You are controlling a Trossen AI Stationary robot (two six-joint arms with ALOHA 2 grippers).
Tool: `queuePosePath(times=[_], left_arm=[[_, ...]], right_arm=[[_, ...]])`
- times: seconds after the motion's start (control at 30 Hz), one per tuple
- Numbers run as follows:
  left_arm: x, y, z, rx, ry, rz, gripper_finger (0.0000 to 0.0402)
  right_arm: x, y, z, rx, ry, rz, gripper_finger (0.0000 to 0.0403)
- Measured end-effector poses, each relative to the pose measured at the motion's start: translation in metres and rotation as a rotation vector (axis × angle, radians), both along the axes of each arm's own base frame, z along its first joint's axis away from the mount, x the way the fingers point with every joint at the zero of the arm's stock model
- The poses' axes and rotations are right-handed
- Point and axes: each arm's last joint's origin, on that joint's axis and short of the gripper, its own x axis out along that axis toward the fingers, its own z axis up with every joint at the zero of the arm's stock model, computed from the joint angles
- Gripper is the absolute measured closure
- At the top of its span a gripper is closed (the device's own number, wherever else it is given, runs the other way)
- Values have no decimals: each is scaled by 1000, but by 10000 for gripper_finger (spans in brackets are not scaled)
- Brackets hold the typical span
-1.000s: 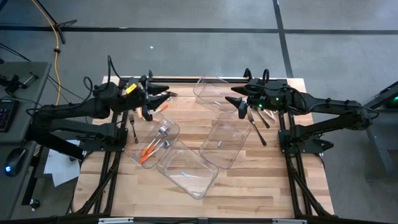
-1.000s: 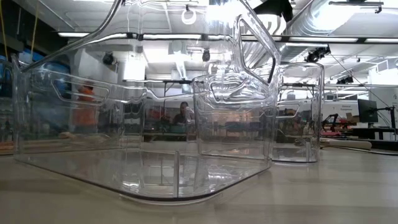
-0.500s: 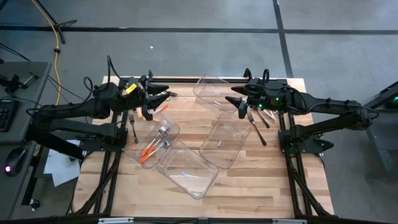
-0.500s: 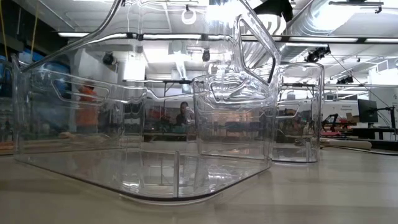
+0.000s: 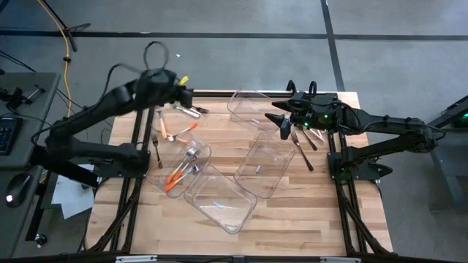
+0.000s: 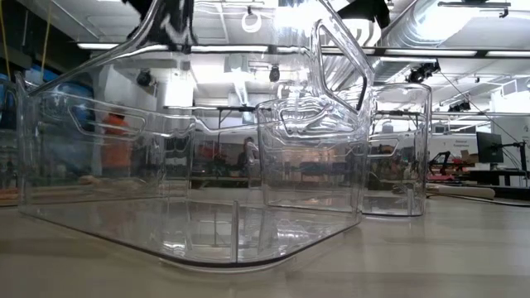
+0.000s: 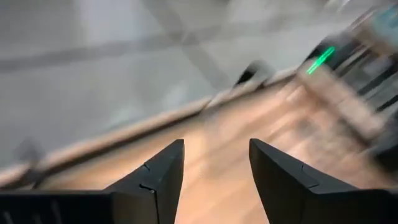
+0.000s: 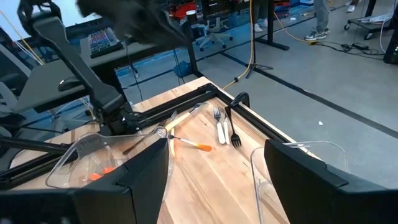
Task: Sort silverware by color (type)
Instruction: Put the orange fork into the middle left transparent bin
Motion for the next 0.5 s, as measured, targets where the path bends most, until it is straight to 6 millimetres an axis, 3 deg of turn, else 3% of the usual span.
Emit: queuePosePath(times=[0.27,0.5], left_arm=[[11,42,-76,-462,437,10,229],[29,59,-133,-622,565,-45,229]], right_arm=[[0,0,0,8,-3,-4,153],[0,0,0,33,-14,-10,153]])
